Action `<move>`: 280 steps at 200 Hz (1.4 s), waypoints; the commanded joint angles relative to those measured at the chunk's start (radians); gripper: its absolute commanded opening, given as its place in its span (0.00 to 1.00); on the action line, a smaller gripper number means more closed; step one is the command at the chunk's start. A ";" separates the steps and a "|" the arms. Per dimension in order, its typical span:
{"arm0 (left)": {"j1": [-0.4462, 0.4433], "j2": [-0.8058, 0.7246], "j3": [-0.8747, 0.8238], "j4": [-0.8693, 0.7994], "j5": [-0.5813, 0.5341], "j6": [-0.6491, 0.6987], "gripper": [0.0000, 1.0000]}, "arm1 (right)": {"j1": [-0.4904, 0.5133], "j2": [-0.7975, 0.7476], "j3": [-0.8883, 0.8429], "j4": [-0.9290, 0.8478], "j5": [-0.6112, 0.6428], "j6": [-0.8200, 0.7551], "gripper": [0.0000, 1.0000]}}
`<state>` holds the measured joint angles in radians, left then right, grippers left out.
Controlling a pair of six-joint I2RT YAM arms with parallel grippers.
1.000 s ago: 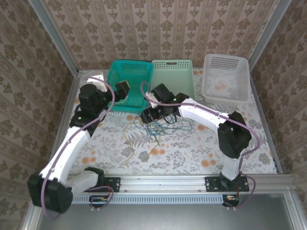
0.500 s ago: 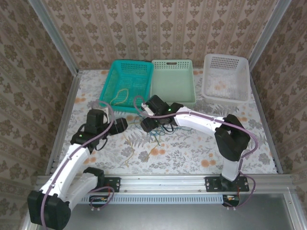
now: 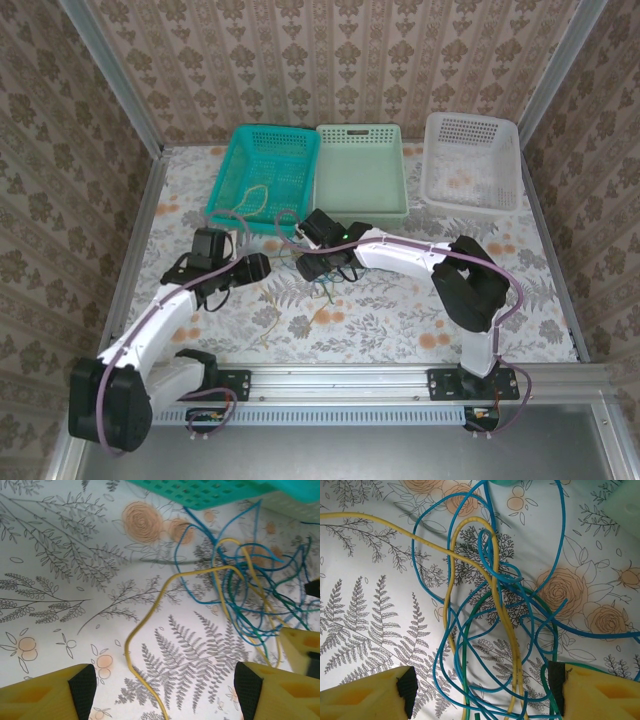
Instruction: Untangle the cables
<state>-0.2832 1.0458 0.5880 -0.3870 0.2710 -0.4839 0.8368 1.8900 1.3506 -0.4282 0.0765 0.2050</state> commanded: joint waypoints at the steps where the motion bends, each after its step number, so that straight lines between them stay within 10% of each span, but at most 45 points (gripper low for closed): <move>1: 0.012 0.069 -0.027 0.076 0.018 0.015 0.74 | 0.004 0.018 -0.009 -0.003 0.032 0.019 0.74; 64: 0.012 0.237 -0.004 0.209 0.053 0.035 0.58 | 0.003 0.047 0.004 -0.020 0.023 0.020 0.74; 139: 0.006 0.174 0.024 0.177 0.046 0.045 0.00 | -0.006 0.080 -0.018 -0.049 0.052 -0.001 0.75; 280: 0.009 -0.142 0.377 -0.196 -0.008 0.119 0.00 | -0.098 0.028 -0.134 0.004 -0.001 0.046 0.77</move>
<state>-0.2859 0.9253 0.8875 -0.4885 0.2825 -0.4034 0.7700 1.9415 1.2385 -0.3954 0.0776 0.2207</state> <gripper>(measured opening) 0.047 0.781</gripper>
